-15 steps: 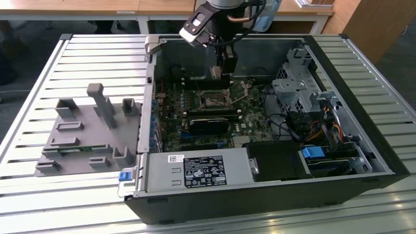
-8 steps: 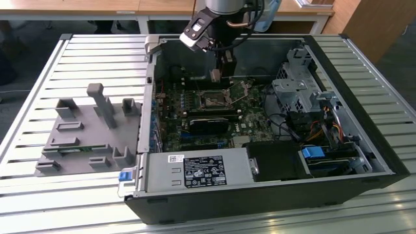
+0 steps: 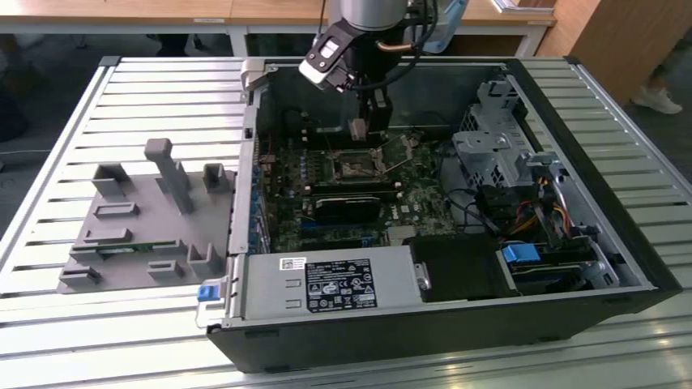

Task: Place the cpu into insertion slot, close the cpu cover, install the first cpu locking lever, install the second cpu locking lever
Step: 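Place the cpu into insertion slot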

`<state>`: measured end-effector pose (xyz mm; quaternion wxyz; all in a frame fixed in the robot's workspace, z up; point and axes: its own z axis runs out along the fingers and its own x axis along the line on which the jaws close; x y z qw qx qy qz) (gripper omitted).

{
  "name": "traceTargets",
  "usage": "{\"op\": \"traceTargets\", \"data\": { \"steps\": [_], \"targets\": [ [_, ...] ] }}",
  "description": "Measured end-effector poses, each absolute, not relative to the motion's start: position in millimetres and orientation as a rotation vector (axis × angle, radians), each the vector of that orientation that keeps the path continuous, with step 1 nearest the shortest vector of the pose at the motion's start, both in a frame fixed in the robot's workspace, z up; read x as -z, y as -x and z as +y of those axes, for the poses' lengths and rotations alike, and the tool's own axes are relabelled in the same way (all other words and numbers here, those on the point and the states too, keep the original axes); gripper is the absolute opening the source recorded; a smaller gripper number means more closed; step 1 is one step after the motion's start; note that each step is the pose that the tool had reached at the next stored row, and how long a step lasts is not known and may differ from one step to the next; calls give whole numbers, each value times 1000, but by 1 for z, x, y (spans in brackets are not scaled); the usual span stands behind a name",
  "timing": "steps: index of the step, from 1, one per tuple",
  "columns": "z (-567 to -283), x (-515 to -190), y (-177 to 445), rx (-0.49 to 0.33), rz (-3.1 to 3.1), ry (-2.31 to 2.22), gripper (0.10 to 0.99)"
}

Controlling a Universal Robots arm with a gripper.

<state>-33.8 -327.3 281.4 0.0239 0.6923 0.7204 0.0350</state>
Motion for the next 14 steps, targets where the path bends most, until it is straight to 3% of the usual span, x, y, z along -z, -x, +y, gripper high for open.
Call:
{"op": "traceTargets", "data": {
  "steps": [14],
  "targets": [
    [-326,-269,34,-104,2228,-2141,541]
  ]
}}
